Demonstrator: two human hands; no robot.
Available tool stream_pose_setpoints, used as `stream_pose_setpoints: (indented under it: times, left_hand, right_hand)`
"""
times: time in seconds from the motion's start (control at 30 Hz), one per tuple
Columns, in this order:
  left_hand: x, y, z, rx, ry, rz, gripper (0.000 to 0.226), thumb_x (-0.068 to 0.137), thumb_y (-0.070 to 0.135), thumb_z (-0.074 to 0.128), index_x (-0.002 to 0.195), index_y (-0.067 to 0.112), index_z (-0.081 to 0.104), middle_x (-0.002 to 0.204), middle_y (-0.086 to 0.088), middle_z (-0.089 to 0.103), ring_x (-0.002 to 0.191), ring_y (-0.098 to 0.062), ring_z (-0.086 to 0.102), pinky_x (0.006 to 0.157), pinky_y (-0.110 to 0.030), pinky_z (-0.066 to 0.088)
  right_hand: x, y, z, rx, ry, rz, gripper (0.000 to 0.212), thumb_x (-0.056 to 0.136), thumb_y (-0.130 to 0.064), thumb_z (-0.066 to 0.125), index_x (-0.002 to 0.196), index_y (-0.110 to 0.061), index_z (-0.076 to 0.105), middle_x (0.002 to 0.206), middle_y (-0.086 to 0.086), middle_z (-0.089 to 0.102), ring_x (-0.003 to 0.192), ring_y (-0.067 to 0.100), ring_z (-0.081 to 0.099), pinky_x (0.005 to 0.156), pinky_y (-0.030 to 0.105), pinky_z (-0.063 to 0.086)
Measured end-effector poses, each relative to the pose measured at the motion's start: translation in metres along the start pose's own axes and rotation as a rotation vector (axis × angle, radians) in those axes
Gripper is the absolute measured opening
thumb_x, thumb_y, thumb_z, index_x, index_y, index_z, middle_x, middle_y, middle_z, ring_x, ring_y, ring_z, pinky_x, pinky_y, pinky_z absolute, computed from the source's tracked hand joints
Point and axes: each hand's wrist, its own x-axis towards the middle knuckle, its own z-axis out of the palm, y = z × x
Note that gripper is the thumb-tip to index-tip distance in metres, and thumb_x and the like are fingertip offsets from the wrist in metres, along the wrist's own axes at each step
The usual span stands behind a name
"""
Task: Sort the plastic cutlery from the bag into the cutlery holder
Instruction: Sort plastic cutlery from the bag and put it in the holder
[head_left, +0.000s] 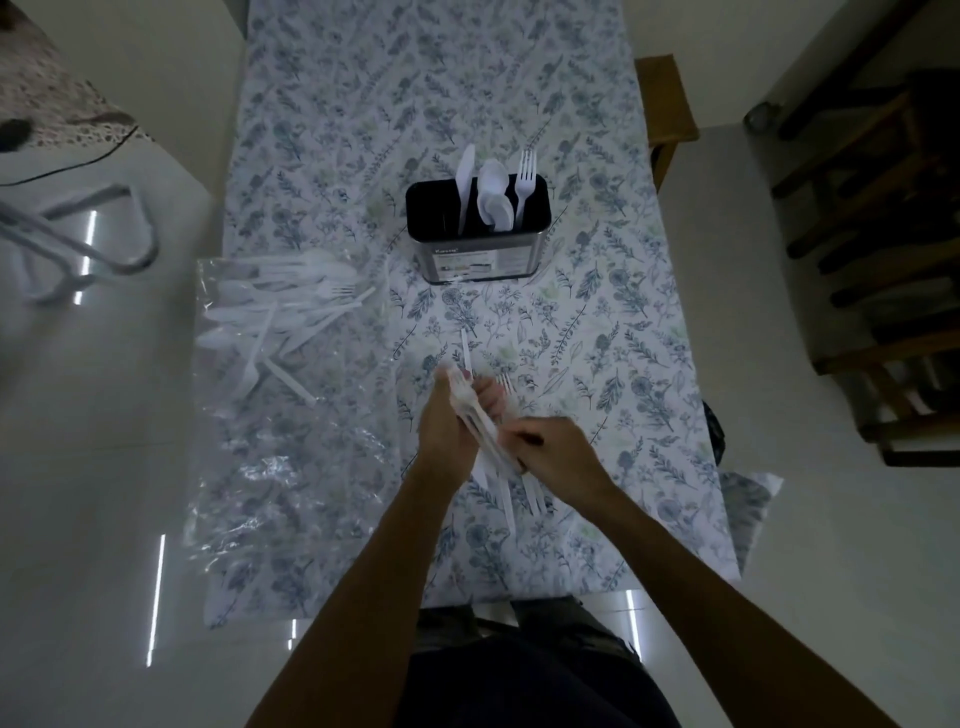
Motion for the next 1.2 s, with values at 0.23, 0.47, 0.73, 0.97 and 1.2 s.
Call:
stream_pose_setpoints:
  times: [0.23, 0.47, 0.73, 0.97, 1.2]
  left_hand:
    - [-0.003, 0.001, -0.031, 0.092, 0.163, 0.119, 0.016, 0.105, 0.024, 0.056, 0.104, 0.009, 0.063, 0.073, 0.0, 0.057, 0.054, -0.009, 0.05, 0.048, -0.022, 0.045]
    - [-0.009, -0.001, -0.046, 0.126, 0.115, 0.019, 0.005, 0.104, 0.017, 0.059, 0.102, 0.014, 0.062, 0.07, 0.001, 0.06, 0.05, -0.01, 0.049, 0.048, -0.025, 0.043]
    - [-0.006, -0.014, -0.025, 0.285, 0.027, 0.098, 0.033, 0.098, 0.038, 0.068, 0.097, 0.004, 0.069, 0.082, -0.014, 0.065, 0.068, -0.02, 0.064, 0.057, -0.03, 0.052]
    - [-0.008, -0.01, -0.016, 0.226, -0.063, -0.041, 0.039, 0.099, 0.037, 0.063, 0.116, 0.002, 0.064, 0.095, -0.006, 0.068, 0.079, -0.013, 0.07, 0.062, -0.025, 0.055]
    - [-0.015, -0.003, -0.021, 0.052, -0.26, -0.114, 0.032, 0.108, 0.039, 0.048, 0.086, 0.016, 0.05, 0.077, 0.001, 0.02, 0.06, -0.013, 0.034, 0.052, -0.025, 0.044]
  right_hand:
    - [0.011, 0.022, 0.014, -0.197, 0.211, 0.131, 0.031, 0.095, -0.043, 0.066, 0.085, -0.015, 0.059, 0.074, -0.003, 0.064, 0.064, 0.012, 0.061, 0.059, 0.026, 0.047]
    - [0.01, 0.044, 0.018, -0.255, 0.234, 0.156, 0.03, 0.09, -0.034, 0.074, 0.091, -0.006, 0.067, 0.081, 0.006, 0.072, 0.071, 0.022, 0.07, 0.066, 0.039, 0.06]
    - [-0.02, 0.021, 0.012, -0.201, 0.349, -0.027, 0.042, 0.086, -0.036, 0.079, 0.121, -0.016, 0.065, 0.085, 0.002, 0.079, 0.072, 0.009, 0.074, 0.07, 0.029, 0.063]
    - [-0.031, 0.005, 0.034, -0.18, 0.192, -0.29, 0.014, 0.092, -0.021, 0.073, 0.106, -0.017, 0.075, 0.084, 0.004, 0.075, 0.071, 0.014, 0.07, 0.068, 0.039, 0.059]
    - [-0.028, 0.001, 0.029, 0.148, 0.055, -0.113, 0.013, 0.095, -0.024, 0.07, 0.108, -0.021, 0.072, 0.096, -0.011, 0.076, 0.089, 0.004, 0.073, 0.082, 0.031, 0.06]
